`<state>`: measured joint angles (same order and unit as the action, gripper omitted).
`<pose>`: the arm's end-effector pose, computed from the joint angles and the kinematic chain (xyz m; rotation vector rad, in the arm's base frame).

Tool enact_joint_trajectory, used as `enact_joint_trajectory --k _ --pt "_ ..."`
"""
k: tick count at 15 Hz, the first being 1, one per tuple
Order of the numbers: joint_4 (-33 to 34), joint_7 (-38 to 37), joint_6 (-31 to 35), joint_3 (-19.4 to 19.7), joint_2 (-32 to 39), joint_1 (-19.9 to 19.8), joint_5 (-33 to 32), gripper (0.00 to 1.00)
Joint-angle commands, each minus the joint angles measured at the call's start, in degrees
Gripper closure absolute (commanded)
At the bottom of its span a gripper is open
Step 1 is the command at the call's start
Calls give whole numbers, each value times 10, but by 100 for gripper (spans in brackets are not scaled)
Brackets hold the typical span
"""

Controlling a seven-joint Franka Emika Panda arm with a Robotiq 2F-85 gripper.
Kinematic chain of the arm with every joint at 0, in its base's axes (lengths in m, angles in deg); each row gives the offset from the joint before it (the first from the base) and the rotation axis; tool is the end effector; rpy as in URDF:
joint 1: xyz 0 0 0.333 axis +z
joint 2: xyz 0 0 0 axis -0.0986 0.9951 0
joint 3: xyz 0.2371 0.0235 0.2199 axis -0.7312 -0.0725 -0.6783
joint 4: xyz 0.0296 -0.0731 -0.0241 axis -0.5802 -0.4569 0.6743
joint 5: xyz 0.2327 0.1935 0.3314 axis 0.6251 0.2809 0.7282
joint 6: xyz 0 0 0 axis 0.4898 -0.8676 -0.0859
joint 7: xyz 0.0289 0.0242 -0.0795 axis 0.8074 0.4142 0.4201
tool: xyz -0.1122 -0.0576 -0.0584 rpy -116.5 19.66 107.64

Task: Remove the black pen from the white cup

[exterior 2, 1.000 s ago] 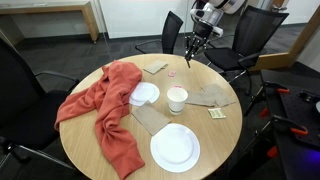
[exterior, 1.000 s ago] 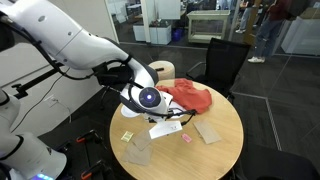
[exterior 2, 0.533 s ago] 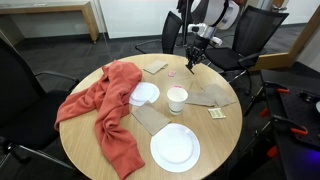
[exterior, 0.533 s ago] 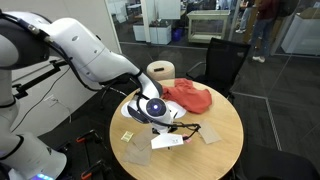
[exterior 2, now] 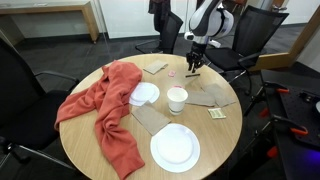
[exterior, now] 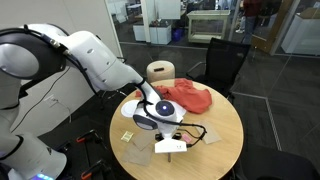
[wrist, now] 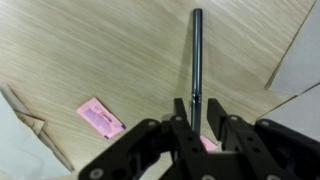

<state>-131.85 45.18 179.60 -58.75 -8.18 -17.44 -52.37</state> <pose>0.5589 -0.2253 0.0226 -2.7042 -1.5087 -0.2269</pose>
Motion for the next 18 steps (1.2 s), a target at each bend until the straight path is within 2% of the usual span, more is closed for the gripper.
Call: enact_joint_trajectory --k 1,6,11,12,18 --pt "8 -87 16 -25 -2 -29 -92 37" --pt "-7 -161 38 -57 -23 -58 -184 1" --pt "-11 -195 42 -83 -32 -86 -228 0" --pt "6 -198 28 -83 -13 -87 -240 0" --pt "6 -196 28 -90 -16 -96 -239 0"
